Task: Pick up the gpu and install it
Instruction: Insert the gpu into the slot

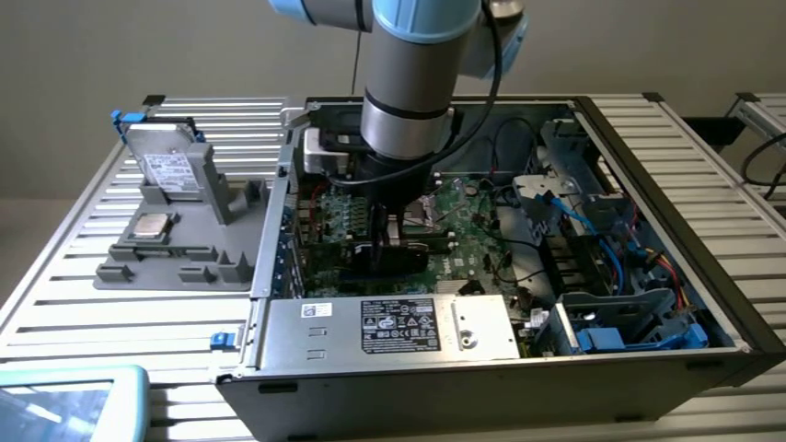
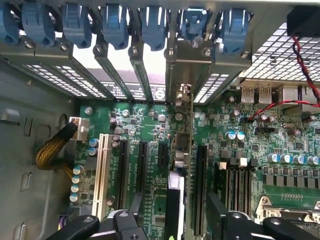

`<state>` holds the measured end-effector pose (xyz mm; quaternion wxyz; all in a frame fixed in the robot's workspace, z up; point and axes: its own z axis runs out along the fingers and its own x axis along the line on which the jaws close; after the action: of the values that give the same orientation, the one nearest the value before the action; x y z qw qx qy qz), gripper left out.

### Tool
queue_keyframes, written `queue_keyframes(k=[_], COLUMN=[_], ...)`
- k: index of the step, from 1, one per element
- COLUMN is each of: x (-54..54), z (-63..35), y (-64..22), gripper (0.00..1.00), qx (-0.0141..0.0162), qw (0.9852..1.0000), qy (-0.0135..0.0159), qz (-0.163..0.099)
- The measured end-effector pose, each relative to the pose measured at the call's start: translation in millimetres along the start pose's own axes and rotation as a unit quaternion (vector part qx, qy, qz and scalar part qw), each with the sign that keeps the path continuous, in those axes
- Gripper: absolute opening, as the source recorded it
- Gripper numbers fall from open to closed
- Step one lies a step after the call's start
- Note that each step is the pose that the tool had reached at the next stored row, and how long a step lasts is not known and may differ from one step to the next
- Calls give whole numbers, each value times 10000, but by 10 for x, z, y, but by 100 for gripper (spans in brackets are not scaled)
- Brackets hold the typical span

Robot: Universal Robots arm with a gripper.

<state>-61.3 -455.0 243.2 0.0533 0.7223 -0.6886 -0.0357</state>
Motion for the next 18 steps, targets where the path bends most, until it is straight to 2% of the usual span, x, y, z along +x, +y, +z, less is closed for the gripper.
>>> queue_keyframes(k=[1, 5, 13, 16, 18], x=[-1, 0, 7, 8, 7], z=[-17, -138, -462, -523, -522], y=[3, 18, 72, 90, 92], gripper=[62, 62, 62, 62, 62], qx=[8, 28, 28, 38, 43], qw=[10000, 10000, 10000, 10000, 10000], qy=[2, 16, 35, 45, 44], qz=[1, 3, 5, 7, 4])
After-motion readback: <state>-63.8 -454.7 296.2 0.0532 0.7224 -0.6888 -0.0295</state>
